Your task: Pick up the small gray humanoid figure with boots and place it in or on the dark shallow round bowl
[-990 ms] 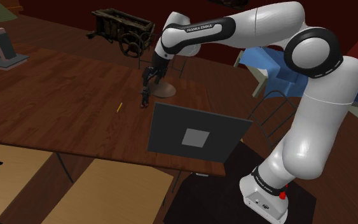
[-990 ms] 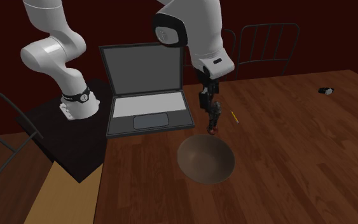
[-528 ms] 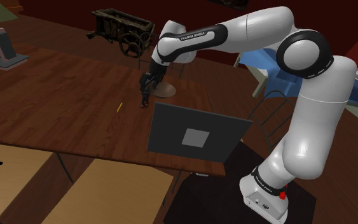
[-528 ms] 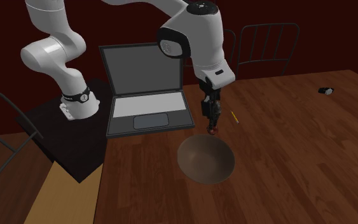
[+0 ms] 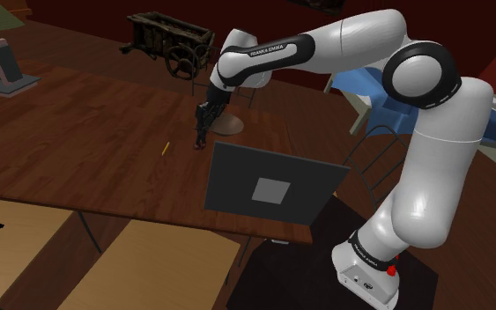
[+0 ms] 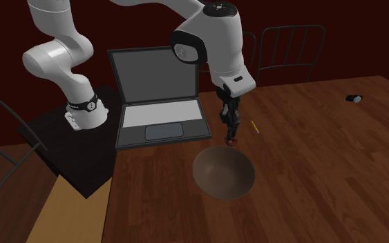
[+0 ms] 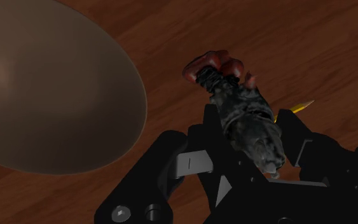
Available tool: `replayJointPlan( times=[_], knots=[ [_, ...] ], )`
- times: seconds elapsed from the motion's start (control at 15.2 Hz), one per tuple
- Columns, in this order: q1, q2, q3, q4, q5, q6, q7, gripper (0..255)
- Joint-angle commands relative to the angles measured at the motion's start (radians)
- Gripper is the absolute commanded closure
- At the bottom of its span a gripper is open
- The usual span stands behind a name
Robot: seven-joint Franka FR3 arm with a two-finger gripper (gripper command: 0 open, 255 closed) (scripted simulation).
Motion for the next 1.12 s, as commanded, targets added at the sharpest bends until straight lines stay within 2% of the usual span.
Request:
replayJointPlan(
  times=[0.0,0.46,1.06],
  knots=[
    [0.0,0.0,0.0,0.0,0.0,0.0,0.0,255],
    [0.0,0.0,0.0,0.0,0.0,0.0,0.0,255],
    [0.0,-0.046,-0.004,0.057,-0.012,-0.102,0.023,255]
  ],
)
